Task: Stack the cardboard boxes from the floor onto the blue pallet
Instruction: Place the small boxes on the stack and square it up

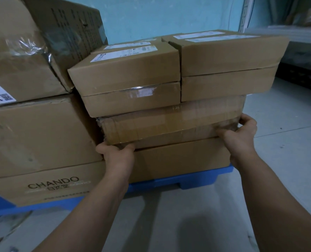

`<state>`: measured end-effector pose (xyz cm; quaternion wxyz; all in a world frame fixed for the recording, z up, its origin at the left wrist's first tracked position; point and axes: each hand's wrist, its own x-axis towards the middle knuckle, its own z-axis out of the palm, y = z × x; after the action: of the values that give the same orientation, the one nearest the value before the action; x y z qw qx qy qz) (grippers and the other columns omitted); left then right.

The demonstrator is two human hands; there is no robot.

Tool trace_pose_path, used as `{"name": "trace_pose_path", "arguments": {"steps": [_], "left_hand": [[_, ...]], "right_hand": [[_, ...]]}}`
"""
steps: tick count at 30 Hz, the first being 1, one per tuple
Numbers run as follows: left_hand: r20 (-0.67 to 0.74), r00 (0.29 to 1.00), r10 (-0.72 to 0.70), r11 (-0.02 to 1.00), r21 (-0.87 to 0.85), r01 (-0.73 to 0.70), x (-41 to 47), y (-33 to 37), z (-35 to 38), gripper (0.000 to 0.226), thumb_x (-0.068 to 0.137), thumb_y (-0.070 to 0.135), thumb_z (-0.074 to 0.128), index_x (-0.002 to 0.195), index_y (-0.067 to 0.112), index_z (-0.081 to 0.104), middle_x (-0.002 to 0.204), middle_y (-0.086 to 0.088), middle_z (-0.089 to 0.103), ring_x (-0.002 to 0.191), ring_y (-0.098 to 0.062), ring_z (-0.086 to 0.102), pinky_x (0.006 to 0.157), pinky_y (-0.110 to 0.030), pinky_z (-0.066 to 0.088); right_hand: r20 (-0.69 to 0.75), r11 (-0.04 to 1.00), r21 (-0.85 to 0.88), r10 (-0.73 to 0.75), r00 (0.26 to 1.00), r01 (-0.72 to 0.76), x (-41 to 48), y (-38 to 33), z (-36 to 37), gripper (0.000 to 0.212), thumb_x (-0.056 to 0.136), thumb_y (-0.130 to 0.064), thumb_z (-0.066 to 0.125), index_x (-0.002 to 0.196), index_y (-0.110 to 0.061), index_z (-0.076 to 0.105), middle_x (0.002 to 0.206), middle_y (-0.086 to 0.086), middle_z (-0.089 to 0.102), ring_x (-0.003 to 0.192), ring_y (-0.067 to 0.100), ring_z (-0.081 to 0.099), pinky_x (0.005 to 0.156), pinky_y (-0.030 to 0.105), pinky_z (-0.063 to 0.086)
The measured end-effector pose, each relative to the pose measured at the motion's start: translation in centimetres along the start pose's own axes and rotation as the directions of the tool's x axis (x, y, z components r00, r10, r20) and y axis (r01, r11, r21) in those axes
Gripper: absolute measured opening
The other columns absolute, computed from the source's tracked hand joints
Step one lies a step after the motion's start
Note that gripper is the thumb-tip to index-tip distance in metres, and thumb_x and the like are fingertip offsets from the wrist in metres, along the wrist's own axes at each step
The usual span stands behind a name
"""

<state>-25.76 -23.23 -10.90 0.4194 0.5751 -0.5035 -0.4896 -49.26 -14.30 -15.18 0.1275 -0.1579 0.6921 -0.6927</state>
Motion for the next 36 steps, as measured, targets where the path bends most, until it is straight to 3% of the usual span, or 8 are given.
{"name": "trace_pose_path", "arguments": {"steps": [5, 11, 16, 19, 21, 23, 29, 36], "left_hand": [[-0.020, 1.000, -0.016, 0.999, -0.041, 0.016, -0.2, -0.1, 0.3, 0.068, 0.093, 0.015, 0.060, 0.141, 0.017, 0.013, 0.121, -0.001, 0.031, 0.108, -0.017, 0.039, 0.101, -0.031, 0.038], [0.015, 0.999, -0.044, 0.991, -0.126, 0.045, -1.9, 0.1, 0.9, 0.093, 0.092, 0.018, 0.063, 0.152, 0.020, -0.008, 0.156, -0.007, 0.021, 0.138, -0.024, 0.031, 0.114, -0.034, 0.025], [0.296, 0.954, 0.058, 0.994, 0.072, -0.082, -5.9, 1.0, 1.2, 0.065, 0.092, 0.023, 0.062, 0.146, 0.020, 0.026, 0.134, 0.003, 0.046, 0.113, -0.013, 0.046, 0.096, -0.026, 0.036], [0.410, 0.642, 0.649, 0.508, 0.395, -0.766, -7.0, 4.2, -0.4, 0.044, 0.093, 0.024, 0.057, 0.134, 0.030, 0.045, 0.129, 0.013, 0.050, 0.120, -0.007, 0.044, 0.096, -0.026, 0.040], [0.346, 0.333, 0.877, 0.116, 0.519, -0.847, -6.0, 6.7, -1.3, 0.050, 0.085, 0.009, 0.059, 0.134, 0.018, 0.052, 0.135, -0.001, 0.052, 0.129, -0.020, 0.042, 0.104, -0.040, 0.041], [0.346, 0.234, 0.909, -0.053, 0.652, -0.757, -4.3, 8.5, -1.3, 0.066, 0.077, 0.000, 0.063, 0.140, 0.011, 0.047, 0.147, -0.017, 0.042, 0.140, -0.036, 0.030, 0.114, -0.056, 0.025], [0.405, 0.318, 0.857, -0.158, 0.795, -0.585, -1.2, 10.0, -0.7, 0.096, 0.077, 0.005, 0.070, 0.154, 0.024, 0.015, 0.159, -0.014, 0.017, 0.147, -0.037, 0.007, 0.110, -0.069, 0.004], [0.395, 0.357, 0.846, -0.119, 0.793, -0.597, -0.1, 9.9, -0.5, 0.081, 0.085, 0.004, 0.054, 0.153, 0.024, 0.014, 0.150, -0.015, 0.034, 0.140, -0.036, 0.027, 0.109, -0.070, 0.013]], "right_hand": [[-0.006, 1.000, -0.019, -0.014, 1.000, 0.014, -0.4, -0.1, 0.0, 0.080, 0.060, -0.026, 0.068, 0.132, -0.026, 0.035, 0.133, -0.004, 0.033, 0.125, 0.026, 0.042, 0.104, 0.046, 0.043], [-0.004, 1.000, 0.030, 0.010, 1.000, -0.010, -0.1, -0.8, -0.5, 0.075, 0.077, -0.012, 0.073, 0.141, -0.020, 0.034, 0.141, 0.000, 0.041, 0.125, 0.021, 0.047, 0.104, 0.036, 0.042], [-0.079, 0.995, 0.096, -0.003, 0.997, 0.010, 0.1, -3.2, -1.7, 0.093, 0.080, -0.018, 0.075, 0.151, -0.022, 0.014, 0.155, -0.002, 0.023, 0.142, 0.020, 0.027, 0.114, 0.037, 0.029], [-0.159, 0.983, 0.157, -0.065, 0.985, 0.090, 0.8, -5.1, -2.4, 0.104, 0.075, -0.019, 0.079, 0.152, -0.027, 0.009, 0.158, -0.003, 0.016, 0.144, 0.017, 0.021, 0.116, 0.039, 0.026], [-0.159, 0.972, 0.191, -0.108, 0.981, 0.138, 1.1, -6.4, -2.4, 0.106, 0.074, -0.019, 0.079, 0.152, -0.029, 0.007, 0.158, -0.005, 0.015, 0.143, 0.016, 0.022, 0.116, 0.039, 0.026], [-0.109, 0.962, 0.214, -0.149, 0.983, 0.170, 0.9, -7.4, -1.7, 0.106, 0.071, -0.021, 0.079, 0.151, -0.031, 0.010, 0.156, -0.005, 0.020, 0.140, 0.014, 0.028, 0.115, 0.040, 0.029], [-0.075, 0.960, 0.194, -0.190, 0.979, 0.201, 0.1, -8.3, -0.7, 0.116, 0.047, -0.045, 0.077, 0.147, -0.032, 0.019, 0.150, -0.005, 0.029, 0.136, 0.015, 0.036, 0.113, 0.043, 0.034], [-0.097, 0.957, 0.167, -0.223, 0.970, 0.236, 0.4, -8.5, -0.3, 0.104, 0.070, -0.020, 0.080, 0.151, -0.024, 0.015, 0.152, 0.000, 0.021, 0.136, 0.019, 0.036, 0.114, 0.043, 0.034]]}}
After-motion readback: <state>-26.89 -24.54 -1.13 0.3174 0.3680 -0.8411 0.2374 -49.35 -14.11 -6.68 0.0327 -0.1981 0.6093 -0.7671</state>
